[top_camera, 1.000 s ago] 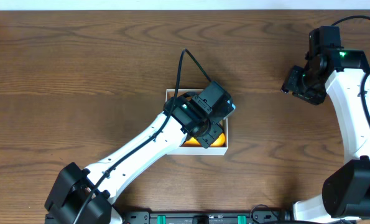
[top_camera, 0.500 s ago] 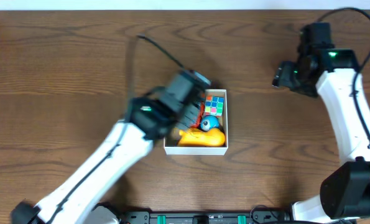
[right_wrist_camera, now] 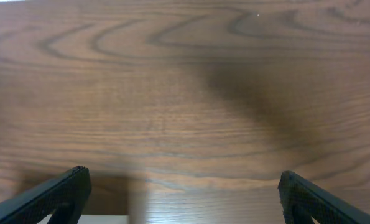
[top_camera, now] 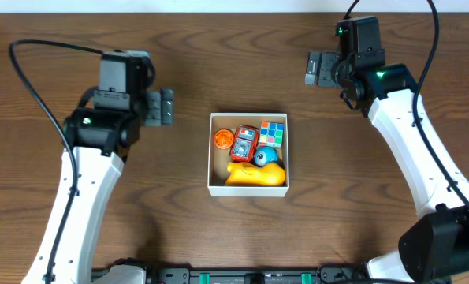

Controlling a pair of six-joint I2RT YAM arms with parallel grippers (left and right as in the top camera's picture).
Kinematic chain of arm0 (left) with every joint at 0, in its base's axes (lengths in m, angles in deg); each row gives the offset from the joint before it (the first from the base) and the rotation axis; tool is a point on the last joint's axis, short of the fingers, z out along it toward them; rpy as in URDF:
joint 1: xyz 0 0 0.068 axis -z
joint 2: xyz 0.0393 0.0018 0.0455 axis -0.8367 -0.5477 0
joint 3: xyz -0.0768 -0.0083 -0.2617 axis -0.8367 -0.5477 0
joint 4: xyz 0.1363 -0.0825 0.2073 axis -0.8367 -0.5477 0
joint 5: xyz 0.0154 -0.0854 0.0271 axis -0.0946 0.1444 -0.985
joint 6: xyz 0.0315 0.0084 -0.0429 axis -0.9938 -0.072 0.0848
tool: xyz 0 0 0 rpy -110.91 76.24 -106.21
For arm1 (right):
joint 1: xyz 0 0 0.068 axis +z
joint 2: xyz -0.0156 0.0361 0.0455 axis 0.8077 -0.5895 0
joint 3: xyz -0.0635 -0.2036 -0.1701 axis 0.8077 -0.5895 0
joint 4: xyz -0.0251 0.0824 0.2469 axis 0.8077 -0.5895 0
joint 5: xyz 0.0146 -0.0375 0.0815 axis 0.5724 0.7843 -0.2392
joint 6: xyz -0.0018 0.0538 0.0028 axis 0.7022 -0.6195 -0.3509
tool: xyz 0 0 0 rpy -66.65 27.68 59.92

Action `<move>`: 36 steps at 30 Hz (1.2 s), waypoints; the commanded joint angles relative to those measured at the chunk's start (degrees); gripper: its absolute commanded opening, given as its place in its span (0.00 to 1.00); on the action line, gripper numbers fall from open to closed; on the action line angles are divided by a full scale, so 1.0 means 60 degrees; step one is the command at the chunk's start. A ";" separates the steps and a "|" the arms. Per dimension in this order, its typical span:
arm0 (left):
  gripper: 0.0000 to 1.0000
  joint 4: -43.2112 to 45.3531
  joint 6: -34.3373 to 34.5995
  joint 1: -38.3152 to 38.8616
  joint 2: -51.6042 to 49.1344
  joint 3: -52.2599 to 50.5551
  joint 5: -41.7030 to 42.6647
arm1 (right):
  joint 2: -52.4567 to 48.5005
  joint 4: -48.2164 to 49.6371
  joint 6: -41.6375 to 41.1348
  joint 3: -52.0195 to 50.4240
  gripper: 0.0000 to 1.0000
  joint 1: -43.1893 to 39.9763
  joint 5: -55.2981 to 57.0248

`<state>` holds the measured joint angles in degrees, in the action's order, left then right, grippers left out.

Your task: Pack container

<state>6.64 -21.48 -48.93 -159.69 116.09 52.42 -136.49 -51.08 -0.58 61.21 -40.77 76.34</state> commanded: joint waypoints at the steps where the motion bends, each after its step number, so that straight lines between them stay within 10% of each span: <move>1: 0.98 0.0131 -0.0076 -0.0415 -0.0080 0.0160 -0.0080 | 0.0044 -0.0175 0.1096 -0.0004 0.99 -0.0080 0.0444; 12: 0.98 -0.0299 0.0007 -0.0528 0.1847 -0.0550 -0.0040 | 0.2084 -0.1293 0.0015 -0.0725 0.99 -0.0178 0.1457; 26: 0.98 0.0255 0.0033 -0.0503 0.8123 -0.5045 -0.0018 | 0.8229 -0.0627 -0.1446 -0.6699 0.99 -0.0175 0.2375; 36: 0.98 -0.0240 0.0036 -0.0503 0.8783 -0.5395 -0.0189 | 0.9107 -0.0641 -0.1443 -0.7464 0.99 -0.0175 0.2488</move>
<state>5.22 -21.53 -51.86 -107.23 83.96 52.40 -81.98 -55.14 -8.32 16.97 -41.69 89.96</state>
